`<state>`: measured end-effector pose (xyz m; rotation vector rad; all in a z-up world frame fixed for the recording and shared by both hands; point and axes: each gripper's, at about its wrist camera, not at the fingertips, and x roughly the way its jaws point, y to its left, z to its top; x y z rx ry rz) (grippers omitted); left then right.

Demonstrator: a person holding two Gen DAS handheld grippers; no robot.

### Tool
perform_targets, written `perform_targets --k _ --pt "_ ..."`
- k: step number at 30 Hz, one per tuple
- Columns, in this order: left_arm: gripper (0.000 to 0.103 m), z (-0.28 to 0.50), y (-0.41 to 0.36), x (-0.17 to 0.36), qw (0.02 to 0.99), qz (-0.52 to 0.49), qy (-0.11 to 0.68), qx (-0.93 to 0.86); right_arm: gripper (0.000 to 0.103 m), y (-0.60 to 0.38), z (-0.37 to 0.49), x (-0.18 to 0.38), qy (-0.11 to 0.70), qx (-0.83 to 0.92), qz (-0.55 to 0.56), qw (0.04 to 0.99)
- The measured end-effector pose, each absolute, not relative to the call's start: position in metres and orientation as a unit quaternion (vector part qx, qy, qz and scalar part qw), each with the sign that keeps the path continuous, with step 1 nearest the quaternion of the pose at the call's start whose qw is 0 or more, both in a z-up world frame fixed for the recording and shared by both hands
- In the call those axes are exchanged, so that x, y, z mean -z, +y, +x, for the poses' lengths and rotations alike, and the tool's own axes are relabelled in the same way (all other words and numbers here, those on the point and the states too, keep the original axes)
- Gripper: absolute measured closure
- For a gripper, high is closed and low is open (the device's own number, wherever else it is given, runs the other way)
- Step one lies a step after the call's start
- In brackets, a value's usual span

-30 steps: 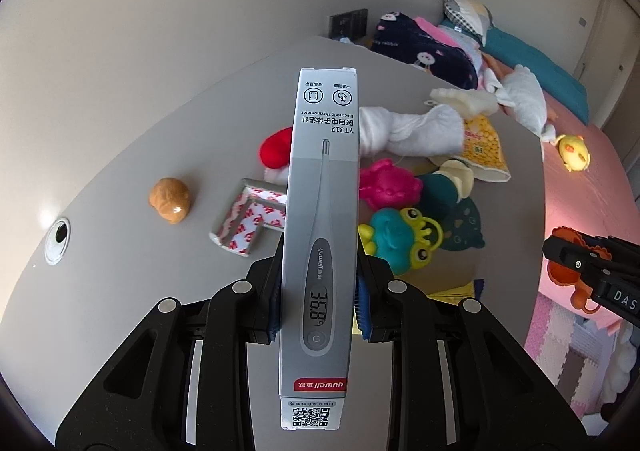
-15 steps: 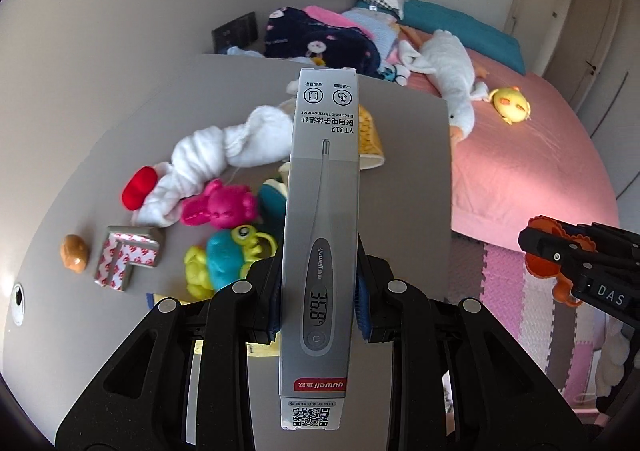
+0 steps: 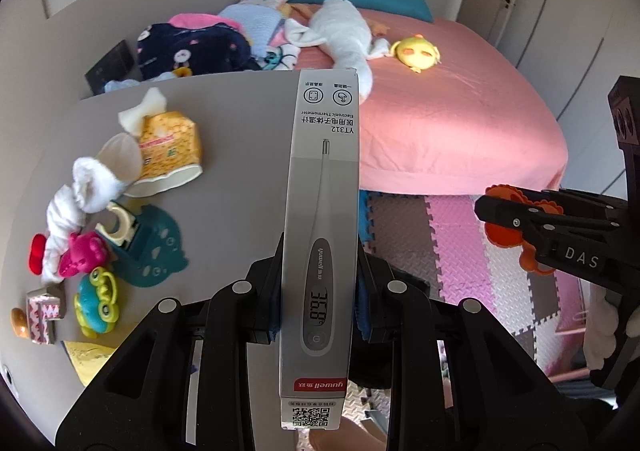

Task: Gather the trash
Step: 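Carry both items over the black bin and open both grippers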

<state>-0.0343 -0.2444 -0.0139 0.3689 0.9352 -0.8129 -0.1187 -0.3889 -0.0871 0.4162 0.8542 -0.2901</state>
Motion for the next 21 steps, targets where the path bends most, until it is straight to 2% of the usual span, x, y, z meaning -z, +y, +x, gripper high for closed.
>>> perform_targets --k 3,4,6,7,21 --pt "0.075 -0.044 -0.261 0.020 0.777 0.184 0.442 0.410 0.067 -0.401 -0.132 0.089 0.408 0.148 0.216 0.875" --pt "0.070 -0.047 -0.265 0.023 0.772 0.189 0.443 0.416 0.053 -0.404 -0.136 0.089 0.406 0.157 0.220 0.873" --pt "0.029 -0.052 -0.270 0.026 0.774 0.201 0.440 0.408 0.034 -0.413 -0.147 0.087 0.390 0.187 0.227 0.872" --pt "0.025 -0.054 -0.273 0.027 0.778 0.207 0.434 0.404 0.033 -0.416 -0.153 0.085 0.381 0.202 0.227 0.874" --pt "0.025 -0.055 -0.278 0.027 0.781 0.218 0.427 0.400 0.031 -0.426 -0.153 0.081 0.372 0.212 0.225 0.876"
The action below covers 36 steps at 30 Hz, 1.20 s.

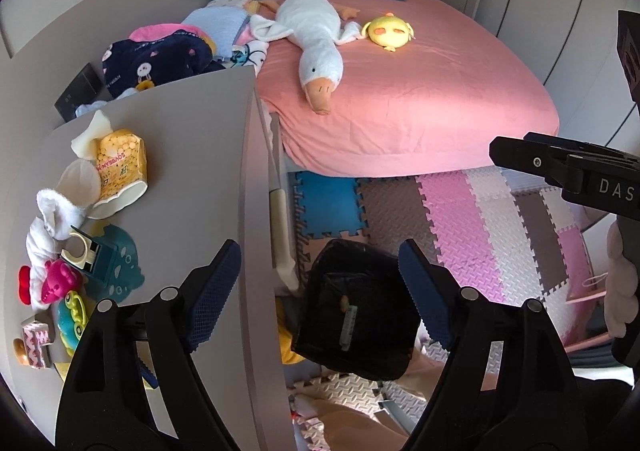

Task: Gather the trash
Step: 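Carry both items over the black bin and open both grippers, then return both grippers to the table toward the yellow wrapper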

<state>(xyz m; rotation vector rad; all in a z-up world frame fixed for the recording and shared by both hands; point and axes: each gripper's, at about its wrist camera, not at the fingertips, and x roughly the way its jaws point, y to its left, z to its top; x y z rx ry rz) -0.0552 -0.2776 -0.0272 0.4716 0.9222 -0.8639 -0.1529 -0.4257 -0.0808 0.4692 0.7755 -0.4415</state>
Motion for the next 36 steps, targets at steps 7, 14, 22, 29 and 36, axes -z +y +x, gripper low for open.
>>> perform_targets --k 7,14,22,29,36 --pt "0.025 -0.049 -0.269 0.028 0.787 0.213 0.432 0.387 0.031 -0.421 -0.139 0.080 0.378 0.194 0.216 0.879" --pt "0.025 -0.041 -0.254 0.028 0.799 0.200 0.440 0.359 0.031 -0.410 -0.121 0.078 0.385 0.167 0.199 0.886" --pt "0.025 -0.029 -0.219 0.026 0.817 0.179 0.455 0.305 0.031 -0.386 -0.088 0.075 0.394 0.117 0.176 0.894" --pt "0.025 -0.018 -0.181 0.030 0.828 0.143 0.484 0.244 0.031 -0.359 -0.059 0.077 0.406 0.071 0.154 0.898" --pt "0.025 -0.005 -0.135 0.031 0.843 0.082 0.505 0.167 0.031 -0.334 -0.037 0.077 0.413 0.027 0.133 0.901"
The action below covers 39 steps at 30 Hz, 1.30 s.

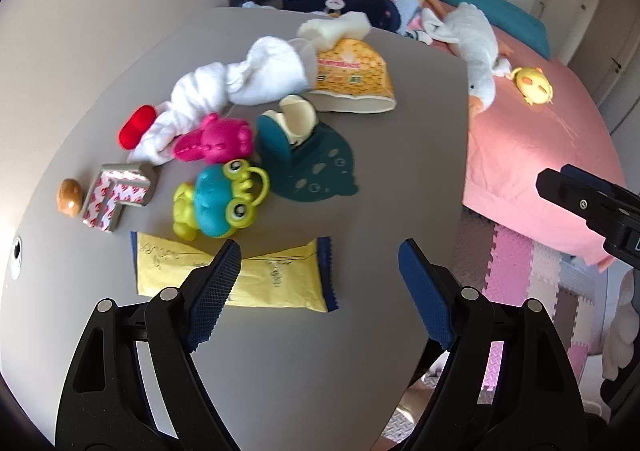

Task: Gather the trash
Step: 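Return both grippers to the table toward the yellow wrapper, then grasp the yellow wrapper with the left gripper while the right grasps the frog toy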

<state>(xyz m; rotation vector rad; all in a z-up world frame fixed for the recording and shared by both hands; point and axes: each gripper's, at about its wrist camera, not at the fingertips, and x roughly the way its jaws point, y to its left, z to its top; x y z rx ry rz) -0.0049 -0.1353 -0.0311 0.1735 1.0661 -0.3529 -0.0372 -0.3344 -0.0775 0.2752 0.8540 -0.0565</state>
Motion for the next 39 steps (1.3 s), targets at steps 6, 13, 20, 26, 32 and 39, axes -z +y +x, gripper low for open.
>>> perform_targets --k 6,13,20,26,32,39 --pt "0.025 0.001 -0.101 0.035 0.847 0.041 0.519 0.108 0.031 -0.314 -0.017 0.077 0.415 -0.006 0.115 0.902" --pt "0.025 0.014 -0.066 0.052 0.828 -0.035 0.558 0.042 0.031 -0.293 -0.005 0.079 0.419 -0.040 0.093 0.903" --pt "0.025 0.019 -0.053 0.063 0.814 -0.099 0.572 0.028 0.031 -0.290 0.000 0.078 0.420 -0.049 0.086 0.902" --pt "0.028 0.026 -0.055 0.062 0.822 -0.103 0.559 0.026 0.031 -0.288 0.004 0.078 0.422 -0.054 0.081 0.901" --pt "0.059 0.044 -0.058 0.062 0.834 -0.100 0.543 0.025 0.031 -0.286 0.005 0.079 0.425 -0.056 0.075 0.900" --pt "0.078 0.037 -0.045 0.061 0.842 -0.100 0.528 0.044 0.031 -0.278 0.009 0.079 0.426 -0.069 0.071 0.899"
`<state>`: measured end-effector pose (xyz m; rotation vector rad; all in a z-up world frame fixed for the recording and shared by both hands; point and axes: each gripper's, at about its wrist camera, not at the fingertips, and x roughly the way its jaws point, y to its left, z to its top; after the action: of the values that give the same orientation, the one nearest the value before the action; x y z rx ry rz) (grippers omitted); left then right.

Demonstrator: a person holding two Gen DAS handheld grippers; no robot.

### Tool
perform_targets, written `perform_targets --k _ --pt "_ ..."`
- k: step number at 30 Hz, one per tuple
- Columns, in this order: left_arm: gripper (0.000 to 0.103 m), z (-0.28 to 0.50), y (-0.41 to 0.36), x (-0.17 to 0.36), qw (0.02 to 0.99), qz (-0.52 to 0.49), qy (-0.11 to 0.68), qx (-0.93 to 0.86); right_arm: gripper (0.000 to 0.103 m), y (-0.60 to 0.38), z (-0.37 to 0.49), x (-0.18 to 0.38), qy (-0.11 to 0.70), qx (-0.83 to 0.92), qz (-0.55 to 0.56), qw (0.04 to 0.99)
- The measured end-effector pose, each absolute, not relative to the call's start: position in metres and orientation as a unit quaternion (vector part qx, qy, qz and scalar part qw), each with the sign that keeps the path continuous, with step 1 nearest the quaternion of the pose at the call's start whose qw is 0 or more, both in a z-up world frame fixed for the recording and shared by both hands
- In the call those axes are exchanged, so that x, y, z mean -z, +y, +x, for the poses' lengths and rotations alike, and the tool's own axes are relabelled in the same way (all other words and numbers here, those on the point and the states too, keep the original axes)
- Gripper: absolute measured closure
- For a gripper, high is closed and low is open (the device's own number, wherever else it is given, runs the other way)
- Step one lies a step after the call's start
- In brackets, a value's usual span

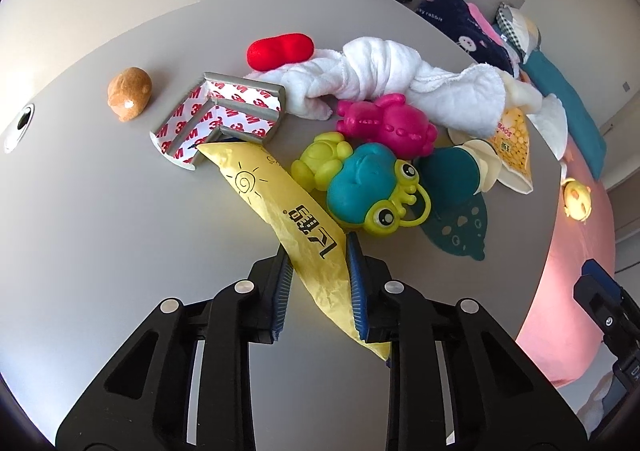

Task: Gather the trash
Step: 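Grasp the yellow wrapper with the left gripper while the right grasps the frog toy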

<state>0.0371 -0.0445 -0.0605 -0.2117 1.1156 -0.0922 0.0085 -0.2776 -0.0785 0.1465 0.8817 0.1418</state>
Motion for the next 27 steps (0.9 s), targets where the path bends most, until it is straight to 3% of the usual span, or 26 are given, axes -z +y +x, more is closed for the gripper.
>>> perform_targets --k 27 --pt "0.079 -0.004 0.067 0.039 0.855 -0.126 0.502 -0.026 0.031 -0.151 0.067 0.105 0.467 -0.181 0.021 0.865"
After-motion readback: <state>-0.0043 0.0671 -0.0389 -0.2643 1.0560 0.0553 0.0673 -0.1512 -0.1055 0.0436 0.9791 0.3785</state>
